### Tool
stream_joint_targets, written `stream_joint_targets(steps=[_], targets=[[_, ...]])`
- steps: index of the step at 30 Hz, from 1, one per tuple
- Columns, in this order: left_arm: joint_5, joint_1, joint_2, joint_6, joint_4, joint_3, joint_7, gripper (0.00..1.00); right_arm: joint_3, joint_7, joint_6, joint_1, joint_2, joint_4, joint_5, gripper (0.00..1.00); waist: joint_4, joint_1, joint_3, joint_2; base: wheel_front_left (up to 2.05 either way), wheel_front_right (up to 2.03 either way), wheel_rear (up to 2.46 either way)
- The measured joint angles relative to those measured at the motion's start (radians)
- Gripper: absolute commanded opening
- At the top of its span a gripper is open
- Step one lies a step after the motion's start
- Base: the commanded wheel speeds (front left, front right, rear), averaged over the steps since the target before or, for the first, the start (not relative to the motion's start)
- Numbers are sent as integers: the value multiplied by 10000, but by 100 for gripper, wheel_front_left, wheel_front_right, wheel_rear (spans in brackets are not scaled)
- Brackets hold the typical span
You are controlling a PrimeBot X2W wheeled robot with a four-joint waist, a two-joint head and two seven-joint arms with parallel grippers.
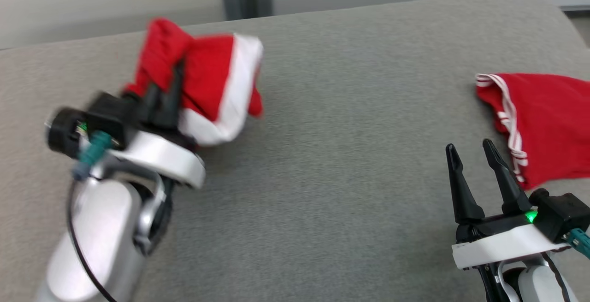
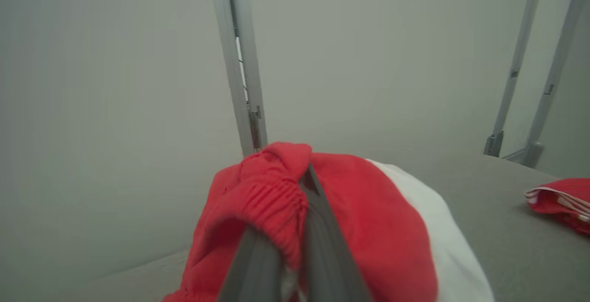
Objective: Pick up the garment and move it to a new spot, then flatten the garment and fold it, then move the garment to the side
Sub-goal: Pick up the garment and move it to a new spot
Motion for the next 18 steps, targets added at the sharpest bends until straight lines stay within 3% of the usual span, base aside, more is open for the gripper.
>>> stream_joint_targets(steps=[5,17,18], targets=[[-15,1145,-339,-100,-347,-930,512,0,-71,-161,0,76,36,265,171,100,-725,0,133,0,0,0,0],[-136,1936,-1246,-610,1135,-2297,454,0,111,-430,0,-121,82,748,529,100,-1672,0,534,0,0,0,0],[-155,1922,-1269,-629,1267,-2311,454,12,117,-441,0,-139,84,788,531,100,-1697,0,538,0,0,0,0]])
